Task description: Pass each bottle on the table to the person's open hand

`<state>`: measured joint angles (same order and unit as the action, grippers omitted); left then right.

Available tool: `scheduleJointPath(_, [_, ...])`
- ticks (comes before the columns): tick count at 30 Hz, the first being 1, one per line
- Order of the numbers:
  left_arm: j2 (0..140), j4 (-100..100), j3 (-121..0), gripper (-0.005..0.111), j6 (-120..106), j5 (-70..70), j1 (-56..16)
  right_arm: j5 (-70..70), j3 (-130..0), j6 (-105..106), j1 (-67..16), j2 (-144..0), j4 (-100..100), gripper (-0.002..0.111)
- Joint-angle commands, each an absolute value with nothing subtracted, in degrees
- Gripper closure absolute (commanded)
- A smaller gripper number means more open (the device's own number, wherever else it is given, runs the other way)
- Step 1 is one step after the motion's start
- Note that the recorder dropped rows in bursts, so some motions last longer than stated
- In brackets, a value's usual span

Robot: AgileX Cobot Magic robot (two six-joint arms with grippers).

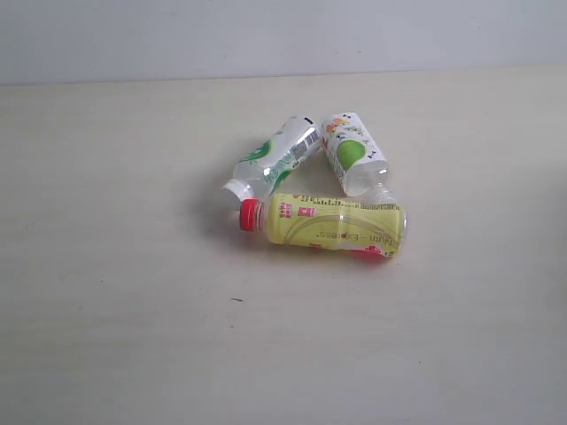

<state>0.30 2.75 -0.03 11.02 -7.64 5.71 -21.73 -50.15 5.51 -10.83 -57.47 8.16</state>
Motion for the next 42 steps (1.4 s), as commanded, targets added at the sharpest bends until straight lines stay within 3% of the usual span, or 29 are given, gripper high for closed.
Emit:
scheduleJointPath(1, [0.0,2.95,0.0,0.107,10.96,-7.56,5.51,-15.44,-43.82,6.22,-10.68,-57.17,10.44,0.108])
scheduleJointPath(17, [0.0,2.95,0.0,0.107,10.96,-7.56,5.51,13.34,-16.07,5.35,-10.68,-53.29,11.43,0.108])
scheduleJointPath(33, [0.0,2.95,0.0,0.107,10.96,-7.56,5.51,13.3,-5.45,-3.19,-10.68,-23.14,7.89,0.108])
scheduleJointPath(42, [0.0,2.95,0.0,0.107,10.96,-7.56,5.51,17.14,-3.37,-6.06,-10.68,-20.84,9.27,0.108])
